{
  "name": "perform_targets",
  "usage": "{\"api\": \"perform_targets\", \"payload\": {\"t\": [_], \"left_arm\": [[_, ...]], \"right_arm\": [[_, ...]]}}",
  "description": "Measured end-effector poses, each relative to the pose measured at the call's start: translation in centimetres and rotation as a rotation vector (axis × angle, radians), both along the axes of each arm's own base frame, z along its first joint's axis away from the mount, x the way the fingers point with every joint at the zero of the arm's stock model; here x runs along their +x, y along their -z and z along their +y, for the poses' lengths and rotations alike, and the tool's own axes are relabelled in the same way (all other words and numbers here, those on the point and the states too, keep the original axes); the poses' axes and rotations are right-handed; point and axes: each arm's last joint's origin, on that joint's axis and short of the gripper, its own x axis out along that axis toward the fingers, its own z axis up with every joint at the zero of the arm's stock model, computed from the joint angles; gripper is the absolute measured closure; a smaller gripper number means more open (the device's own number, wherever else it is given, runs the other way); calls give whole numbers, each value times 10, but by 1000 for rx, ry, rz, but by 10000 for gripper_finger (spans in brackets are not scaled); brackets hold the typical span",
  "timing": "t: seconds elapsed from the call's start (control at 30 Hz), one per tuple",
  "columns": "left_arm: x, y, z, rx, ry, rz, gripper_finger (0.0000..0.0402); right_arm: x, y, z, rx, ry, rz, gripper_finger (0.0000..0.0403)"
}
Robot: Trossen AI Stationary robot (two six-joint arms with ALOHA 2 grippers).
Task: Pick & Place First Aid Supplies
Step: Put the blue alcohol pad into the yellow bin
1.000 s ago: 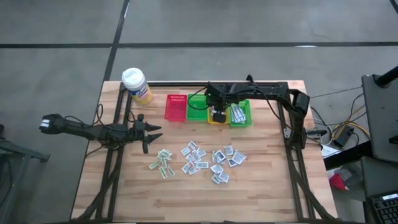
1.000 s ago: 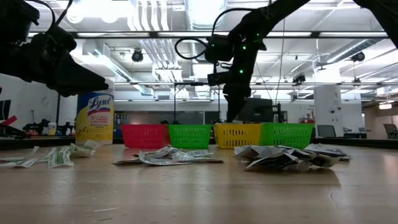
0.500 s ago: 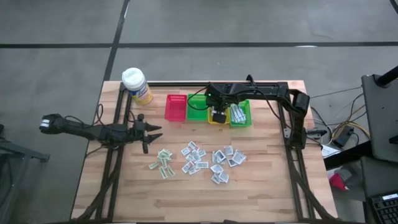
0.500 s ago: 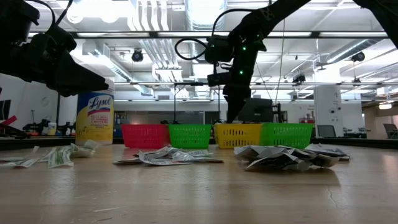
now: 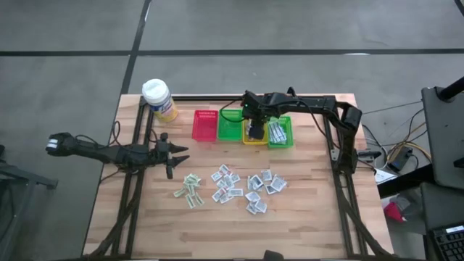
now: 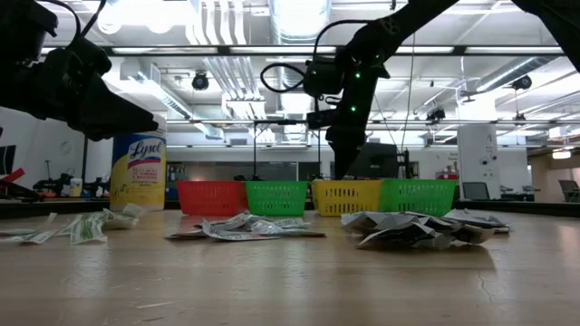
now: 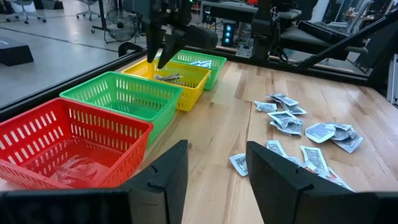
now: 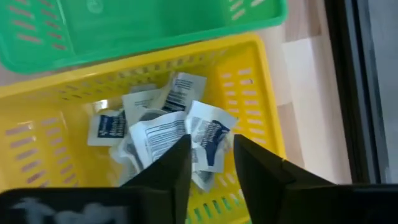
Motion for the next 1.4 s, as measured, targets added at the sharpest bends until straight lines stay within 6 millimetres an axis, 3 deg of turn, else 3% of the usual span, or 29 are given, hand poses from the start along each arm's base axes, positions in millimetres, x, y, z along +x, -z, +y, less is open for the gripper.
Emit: {"api": "perform_targets", "payload": {"t": [0.2,0.5,0.73,0.97,1.23,1.4], "left_arm": [[0,0,0,-8,-2,-3,243],[0,0,0,-9,-2,-2,243],[0,0,0,-9,-2,-2,243],[0,0,0,-9,-2,-2,243],[0,0,0,-3,-1,-1,243],[0,0,0,19,5,5,243]], "right_arm": [[0,-15,8,102,81,19,251],[15,-37,57,384,-110,-3,250],[23,-37,108,413,-258,46,262],[17,-36,149,444,-301,170,272],[10,-32,179,468,-246,265,278],[8,-29,185,450,-270,280,274]]}}
